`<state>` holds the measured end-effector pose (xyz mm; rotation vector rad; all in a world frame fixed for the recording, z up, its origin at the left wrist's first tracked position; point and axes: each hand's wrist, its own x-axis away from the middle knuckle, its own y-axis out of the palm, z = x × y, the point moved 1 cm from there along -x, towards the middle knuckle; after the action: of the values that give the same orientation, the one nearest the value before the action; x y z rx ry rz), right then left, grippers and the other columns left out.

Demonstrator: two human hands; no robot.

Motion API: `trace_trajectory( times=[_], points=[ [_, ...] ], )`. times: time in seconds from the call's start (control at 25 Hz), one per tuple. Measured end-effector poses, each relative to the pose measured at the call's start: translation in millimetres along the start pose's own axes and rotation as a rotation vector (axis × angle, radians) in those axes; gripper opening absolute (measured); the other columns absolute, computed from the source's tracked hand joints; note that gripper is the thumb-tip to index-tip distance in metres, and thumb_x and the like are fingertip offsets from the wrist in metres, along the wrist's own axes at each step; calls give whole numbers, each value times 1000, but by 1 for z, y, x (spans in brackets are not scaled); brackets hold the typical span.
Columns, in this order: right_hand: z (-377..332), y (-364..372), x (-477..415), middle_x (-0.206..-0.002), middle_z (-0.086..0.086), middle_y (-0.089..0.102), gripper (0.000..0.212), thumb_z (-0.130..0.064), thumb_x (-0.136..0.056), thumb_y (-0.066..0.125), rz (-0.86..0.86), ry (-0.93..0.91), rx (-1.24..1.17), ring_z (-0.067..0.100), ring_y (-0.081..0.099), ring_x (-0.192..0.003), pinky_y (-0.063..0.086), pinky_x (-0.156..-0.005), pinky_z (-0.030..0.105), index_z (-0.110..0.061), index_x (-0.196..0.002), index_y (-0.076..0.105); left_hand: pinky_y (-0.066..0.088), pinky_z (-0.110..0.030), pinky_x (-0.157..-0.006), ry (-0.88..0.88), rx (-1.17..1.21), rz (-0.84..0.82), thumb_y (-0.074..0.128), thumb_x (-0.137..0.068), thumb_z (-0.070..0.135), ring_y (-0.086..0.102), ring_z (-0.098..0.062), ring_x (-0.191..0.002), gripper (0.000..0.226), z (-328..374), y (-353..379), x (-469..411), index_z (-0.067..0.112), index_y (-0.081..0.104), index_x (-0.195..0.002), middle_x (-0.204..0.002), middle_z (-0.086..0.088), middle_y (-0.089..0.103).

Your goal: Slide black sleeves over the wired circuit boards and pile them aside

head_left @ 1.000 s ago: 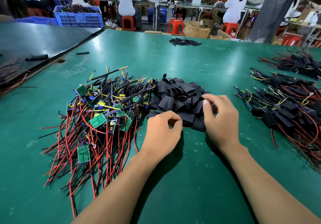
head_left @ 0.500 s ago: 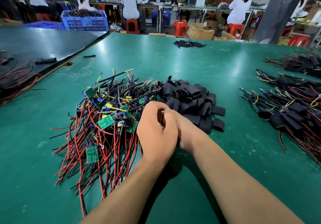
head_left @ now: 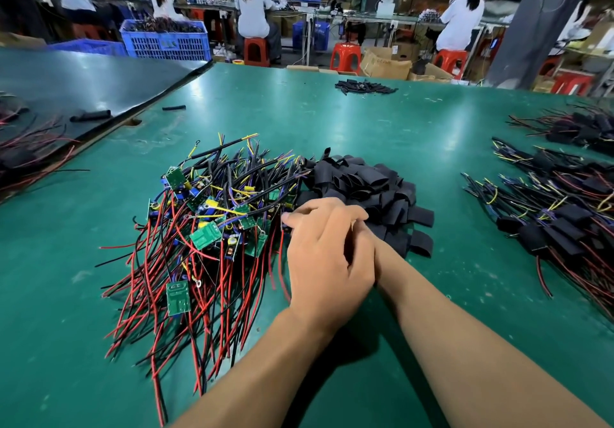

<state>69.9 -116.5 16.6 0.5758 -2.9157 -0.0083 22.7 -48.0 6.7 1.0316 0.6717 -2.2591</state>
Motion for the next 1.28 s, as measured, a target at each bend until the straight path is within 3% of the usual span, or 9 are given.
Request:
trace_trajectory(
  times=[0.08, 0.2, 0.32, 0.48, 0.6, 0.8, 0.92, 1.12, 1.28],
  points=[
    [-16, 3, -6, -73, 18, 54, 16, -16, -95, 58, -90, -138, 210, 18, 60, -79, 49, -66, 38, 0, -93, 61, 46, -29, -73, -26, 39, -6, 53, -87, 18, 56, -17, -79, 13, 2, -1, 1, 11, 64, -88, -85, 1, 63],
    [-37, 3, -22, -59, 2, 47, 27, -24, -91, 63, 85, -161, 280, 17, 43, -61, 35, -58, 34, -13, -68, 53, 40, -17, -62, -269, 208, 44, 53, -92, 28, 51, -3, -65, 5, 3, -3, -3, 30, 55, -89, -78, 14, 59],
    [-47, -8, -24, -62, 2, 51, 25, -30, -94, 57, 178, -110, -2, 14, 37, -44, 25, -42, 23, -17, -73, 56, 36, -16, -59, -506, 249, 160, 50, -95, 29, 44, -1, -57, 19, -6, -4, -8, 26, 48, -77, -66, 17, 54],
    [-57, -35, -9, -75, 0, 61, 21, -32, -95, 53, -59, -138, -306, 10, 41, -46, 24, -43, 22, -13, -88, 59, 34, -34, -60, -749, 359, 152, 49, -101, 25, 38, -16, -58, 36, -25, -3, -13, 17, 50, -65, -56, 8, 44],
    [-41, -52, 5, -81, 4, 64, 23, -36, -86, 60, -192, -163, -272, 10, 42, -49, 27, -47, 22, -14, -88, 62, 33, -32, -55, -771, 446, 75, 48, -103, 32, 41, -18, -52, 41, -26, 0, -13, 11, 61, -70, -56, -2, 47],
    [1, -72, 14, -65, 0, 54, 14, -33, -88, 72, -59, -231, 102, 14, 37, -54, 29, -51, 23, -19, -89, 71, 37, -27, -52, -670, 441, -218, 59, -88, 49, 45, -15, -49, 43, -14, 2, -10, 10, 67, -71, -59, -12, 56],
    [10, -77, 16, -66, -8, 61, 21, -35, -80, 78, -110, -191, 32, 11, 38, -50, 32, -48, 19, -21, -94, 72, 41, -22, -49, -637, 464, -304, 69, -83, 41, 48, -13, -49, 24, -10, 2, -8, 18, 72, -82, -66, -8, 64],
    [10, -81, 14, -88, 5, 68, 27, -29, -67, 86, -106, -133, -69, 18, 41, -62, 28, -54, 27, -25, -91, 72, 47, -24, -54, -621, 584, -385, 74, -87, 18, 63, -20, -55, 11, -12, 1, -8, 19, 69, -98, -78, -7, 72],
    [9, -82, 12, -80, 5, 65, 17, -29, -86, 75, -65, -93, -171, 19, 43, -58, 33, -52, 23, -17, -98, 75, 55, -29, -61, -708, 695, -360, 69, -90, 4, 71, -27, -66, 13, -13, 5, -10, 5, 63, -102, -80, -11, 74]
  ],
)
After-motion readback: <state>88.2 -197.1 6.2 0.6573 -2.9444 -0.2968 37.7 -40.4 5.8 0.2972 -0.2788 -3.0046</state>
